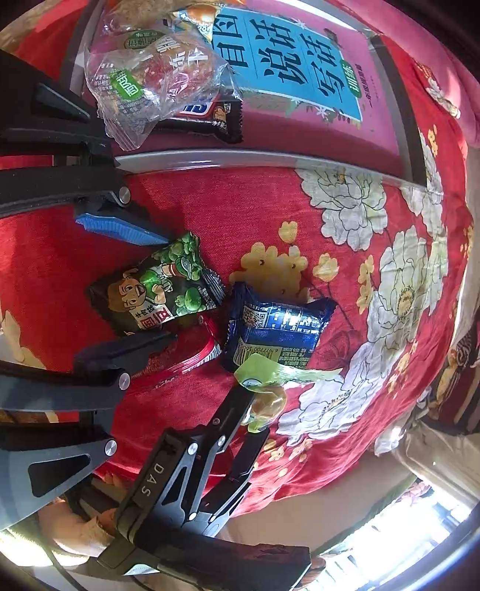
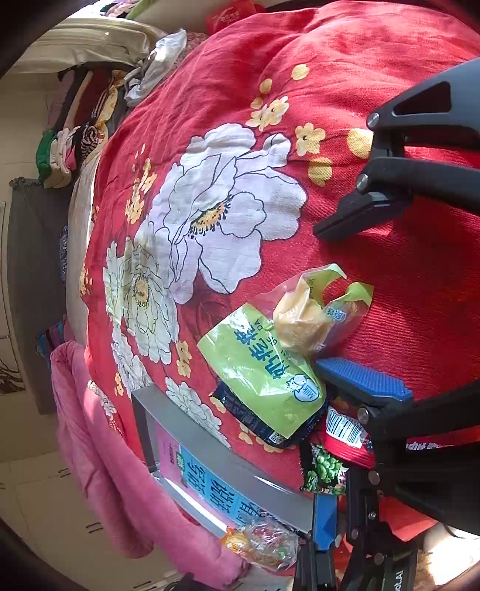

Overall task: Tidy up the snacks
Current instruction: 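Lower left tool to the green pea bag while right tool nears the milk candy bag, then grasp the pea bag with left tool while right tool grasps the milk candy bag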

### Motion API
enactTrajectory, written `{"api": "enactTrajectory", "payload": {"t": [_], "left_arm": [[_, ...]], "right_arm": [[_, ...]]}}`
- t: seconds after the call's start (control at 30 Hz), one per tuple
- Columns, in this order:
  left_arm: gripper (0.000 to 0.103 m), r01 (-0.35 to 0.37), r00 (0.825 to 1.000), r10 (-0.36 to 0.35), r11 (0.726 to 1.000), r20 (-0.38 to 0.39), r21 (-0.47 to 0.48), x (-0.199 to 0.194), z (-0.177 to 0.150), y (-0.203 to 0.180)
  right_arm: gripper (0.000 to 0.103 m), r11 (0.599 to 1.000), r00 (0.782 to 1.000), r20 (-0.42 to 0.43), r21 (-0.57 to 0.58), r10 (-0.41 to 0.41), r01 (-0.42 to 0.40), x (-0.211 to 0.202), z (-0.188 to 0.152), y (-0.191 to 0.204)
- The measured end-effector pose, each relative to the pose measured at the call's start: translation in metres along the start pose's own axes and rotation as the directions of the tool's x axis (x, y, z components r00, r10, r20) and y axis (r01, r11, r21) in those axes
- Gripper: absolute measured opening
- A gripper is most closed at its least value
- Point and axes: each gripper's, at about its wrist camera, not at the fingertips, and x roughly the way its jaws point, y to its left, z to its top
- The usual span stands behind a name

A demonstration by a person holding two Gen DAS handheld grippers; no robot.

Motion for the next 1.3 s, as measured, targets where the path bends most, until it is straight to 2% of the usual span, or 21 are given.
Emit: {"api": "enactTrajectory", "payload": {"t": [0.17,0.3,0.6,0.63,0.67,0.73,0.8,0.97,1.03,1.13,1.3], "left_arm": [[0.046,-0.001,1.000,0.001,0.999,0.005,0.034,0.001,0.001,-0.001],[0.045,0.007,1.000,-0.007,0.999,0.004,0.040,0.001,0.001,0.000],[0.045,0.012,1.000,-0.012,0.999,0.005,0.051,0.000,0.000,0.001],[0.045,0.013,1.000,-0.013,0.999,0.004,0.052,0.000,0.000,0.001],[0.045,0.013,1.000,-0.014,0.999,0.003,0.053,0.000,0.000,0.001],[0.045,0.016,1.000,-0.016,0.998,0.002,0.053,-0.001,0.000,0.001],[0.044,0.019,1.000,-0.019,0.998,0.001,0.052,-0.001,0.000,0.001],[0.044,0.030,1.000,-0.030,0.998,-0.001,0.047,-0.004,-0.003,0.004],[0.044,0.032,0.999,-0.032,0.998,-0.003,0.048,-0.005,-0.003,0.004],[0.044,0.034,0.999,-0.034,0.998,-0.002,0.049,-0.005,-0.004,0.004],[0.044,0.038,0.999,-0.038,0.998,-0.002,0.051,-0.006,-0.005,0.005]], "right_arm": [[0.073,1.000,1.000,0.002,0.031,0.005,-0.005,0.003,0.003,-0.009],[0.077,0.998,0.999,0.019,-0.052,-0.030,0.031,0.007,0.009,-0.001],[0.077,0.983,0.999,0.044,-0.179,-0.022,0.029,0.017,0.018,0.015],[0.073,0.980,0.999,0.034,-0.198,-0.010,0.017,0.018,0.017,0.018],[0.062,0.977,1.000,0.024,-0.215,0.003,0.002,0.018,0.016,0.021],[0.052,0.968,1.000,0.001,-0.249,0.007,-0.006,0.017,0.011,0.028],[0.049,0.961,1.000,-0.004,-0.276,0.014,-0.015,0.012,0.005,0.032],[0.048,0.968,0.997,-0.013,-0.240,0.074,-0.075,-0.002,-0.001,0.028],[0.049,0.966,0.999,0.002,-0.255,0.035,-0.033,-0.003,-0.001,0.030],[0.060,0.949,0.999,0.009,-0.311,-0.043,0.044,0.003,0.002,0.036],[0.061,0.907,0.996,0.021,-0.412,-0.083,0.084,0.013,0.007,0.049]]}}
